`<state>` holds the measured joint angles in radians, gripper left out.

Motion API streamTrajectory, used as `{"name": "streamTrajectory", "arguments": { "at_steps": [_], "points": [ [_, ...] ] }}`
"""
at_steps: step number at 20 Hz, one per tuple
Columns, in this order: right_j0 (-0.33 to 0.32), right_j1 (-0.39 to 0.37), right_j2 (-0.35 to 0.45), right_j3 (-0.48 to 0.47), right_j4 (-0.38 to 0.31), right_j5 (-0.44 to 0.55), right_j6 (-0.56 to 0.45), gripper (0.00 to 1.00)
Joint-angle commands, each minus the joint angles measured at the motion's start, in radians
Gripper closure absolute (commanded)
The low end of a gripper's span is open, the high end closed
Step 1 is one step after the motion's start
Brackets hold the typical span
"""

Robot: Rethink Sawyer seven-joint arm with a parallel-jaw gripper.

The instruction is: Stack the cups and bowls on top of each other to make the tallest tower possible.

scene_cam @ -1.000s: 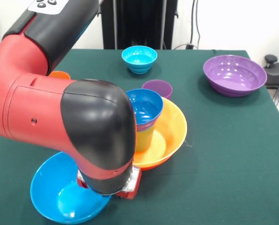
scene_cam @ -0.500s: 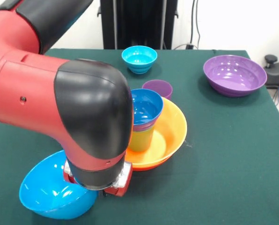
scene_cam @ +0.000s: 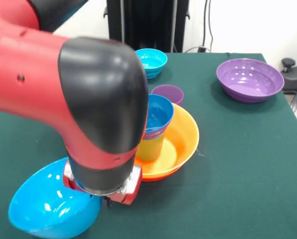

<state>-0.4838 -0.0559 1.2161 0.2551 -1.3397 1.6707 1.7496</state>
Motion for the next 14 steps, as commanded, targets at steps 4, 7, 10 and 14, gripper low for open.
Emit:
{"name": "streamTrajectory", "arguments": {
  "at_steps": [4, 7, 10, 14],
  "points": [
    [0.025, -0.170, 0.000, 0.010, -0.085, 0.172, -0.150, 1.00],
    [0.019, -0.201, 0.031, -0.002, -0.097, 0.230, -0.181, 1.00],
    [0.019, -0.232, 0.064, -0.019, -0.133, 0.271, -0.198, 1.00],
    [0.016, -0.274, 0.108, -0.034, -0.188, 0.344, -0.206, 1.00]
  ]
}}
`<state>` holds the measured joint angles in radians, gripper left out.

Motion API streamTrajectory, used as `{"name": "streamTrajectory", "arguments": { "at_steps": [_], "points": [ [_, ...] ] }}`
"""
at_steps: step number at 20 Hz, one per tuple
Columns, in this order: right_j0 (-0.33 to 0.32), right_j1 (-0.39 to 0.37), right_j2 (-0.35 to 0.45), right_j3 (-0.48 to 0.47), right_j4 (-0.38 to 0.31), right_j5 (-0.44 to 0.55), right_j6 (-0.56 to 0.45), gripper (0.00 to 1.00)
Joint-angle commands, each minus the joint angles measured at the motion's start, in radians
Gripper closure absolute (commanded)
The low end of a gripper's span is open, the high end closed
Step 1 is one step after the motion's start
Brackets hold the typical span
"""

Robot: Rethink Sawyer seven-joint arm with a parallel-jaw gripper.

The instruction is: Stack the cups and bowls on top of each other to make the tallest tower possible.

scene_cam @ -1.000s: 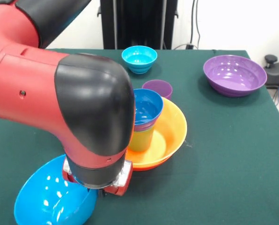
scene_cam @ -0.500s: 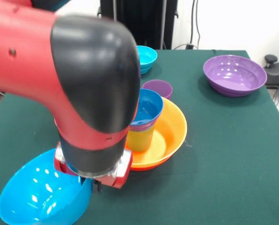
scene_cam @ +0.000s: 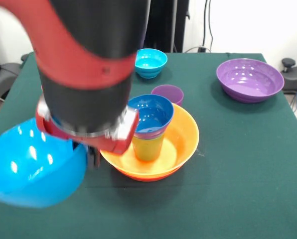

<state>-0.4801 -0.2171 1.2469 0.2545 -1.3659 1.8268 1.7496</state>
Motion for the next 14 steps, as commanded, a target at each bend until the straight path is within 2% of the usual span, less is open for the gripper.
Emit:
{"name": "streamTrajectory", "arguments": {
  "at_steps": [1, 5, 8, 10, 13, 14],
  "points": [
    [0.011, -0.123, 0.090, -0.036, -0.180, 0.202, -0.207, 1.00],
    [0.007, -0.156, 0.134, -0.038, -0.243, 0.274, -0.219, 1.00],
    [0.006, -0.165, 0.125, -0.015, -0.199, 0.320, -0.176, 1.00],
    [0.006, -0.166, 0.094, 0.019, -0.114, 0.323, -0.118, 1.00],
    [-0.007, -0.178, 0.004, 0.132, 0.095, 0.295, 0.020, 1.00],
    [-0.020, -0.190, -0.032, 0.196, 0.189, 0.283, 0.088, 1.00]
  ]
}}
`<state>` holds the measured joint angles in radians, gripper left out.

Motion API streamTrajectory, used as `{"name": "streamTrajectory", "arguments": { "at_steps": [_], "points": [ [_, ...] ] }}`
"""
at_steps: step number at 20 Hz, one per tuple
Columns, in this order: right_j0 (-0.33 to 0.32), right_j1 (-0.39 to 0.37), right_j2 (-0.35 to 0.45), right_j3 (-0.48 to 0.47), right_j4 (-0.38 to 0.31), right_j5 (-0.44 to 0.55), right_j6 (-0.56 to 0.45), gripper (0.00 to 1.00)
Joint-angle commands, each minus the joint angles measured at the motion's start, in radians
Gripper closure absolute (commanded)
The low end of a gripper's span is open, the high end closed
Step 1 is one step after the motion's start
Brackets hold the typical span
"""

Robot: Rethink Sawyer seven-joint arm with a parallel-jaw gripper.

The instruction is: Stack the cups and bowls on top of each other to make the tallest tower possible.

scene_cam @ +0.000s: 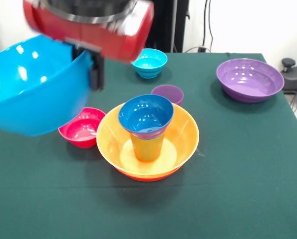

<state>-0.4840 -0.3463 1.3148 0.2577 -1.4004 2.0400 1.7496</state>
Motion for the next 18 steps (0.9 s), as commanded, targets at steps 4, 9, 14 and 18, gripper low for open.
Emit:
{"name": "streamTrajectory", "arguments": {
  "at_steps": [4, 9, 14, 18],
  "points": [
    [-0.038, -0.115, -0.195, 0.385, 0.433, -0.001, 0.229, 1.00],
    [-0.050, -0.176, -0.289, 0.582, 0.572, -0.141, 0.333, 1.00],
    [-0.017, -0.188, -0.355, 0.616, 0.604, -0.191, 0.346, 1.00],
    [0.018, -0.199, -0.417, 0.614, 0.564, -0.206, 0.320, 1.00]
  ]
}}
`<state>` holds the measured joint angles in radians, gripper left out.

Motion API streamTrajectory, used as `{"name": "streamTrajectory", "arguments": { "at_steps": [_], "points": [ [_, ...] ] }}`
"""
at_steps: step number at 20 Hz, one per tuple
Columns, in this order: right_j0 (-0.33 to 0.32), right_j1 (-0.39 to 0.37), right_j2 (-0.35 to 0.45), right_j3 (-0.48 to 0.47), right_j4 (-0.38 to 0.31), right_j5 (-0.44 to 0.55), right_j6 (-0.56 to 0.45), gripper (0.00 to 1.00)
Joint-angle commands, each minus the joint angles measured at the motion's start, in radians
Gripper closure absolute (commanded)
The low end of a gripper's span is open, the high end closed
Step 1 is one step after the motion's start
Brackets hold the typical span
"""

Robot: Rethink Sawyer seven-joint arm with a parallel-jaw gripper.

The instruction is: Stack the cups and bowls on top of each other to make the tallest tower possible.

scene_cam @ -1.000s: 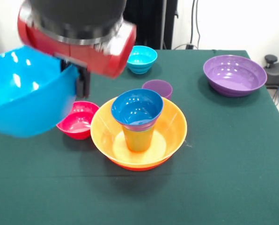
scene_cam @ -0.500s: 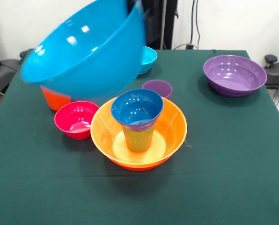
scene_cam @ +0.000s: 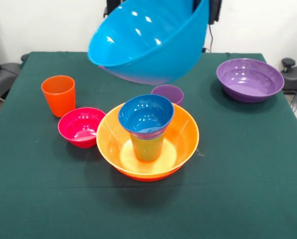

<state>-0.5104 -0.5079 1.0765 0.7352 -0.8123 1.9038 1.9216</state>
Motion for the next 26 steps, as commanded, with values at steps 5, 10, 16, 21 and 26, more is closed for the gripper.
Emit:
{"name": "streamTrajectory", "arguments": {
  "at_steps": [5, 10, 16, 21, 26],
  "points": [
    [0.083, -0.023, -0.254, 0.120, -0.098, -0.121, 0.132, 1.00],
    [0.118, -0.018, -0.305, 0.094, -0.091, -0.109, 0.130, 1.00],
    [0.148, -0.037, -0.364, 0.096, -0.073, -0.108, 0.127, 1.00],
    [0.160, -0.049, -0.408, 0.111, -0.053, -0.109, 0.117, 1.00],
    [0.151, -0.084, -0.460, 0.219, -0.010, -0.192, 0.154, 1.00]
  ]
}}
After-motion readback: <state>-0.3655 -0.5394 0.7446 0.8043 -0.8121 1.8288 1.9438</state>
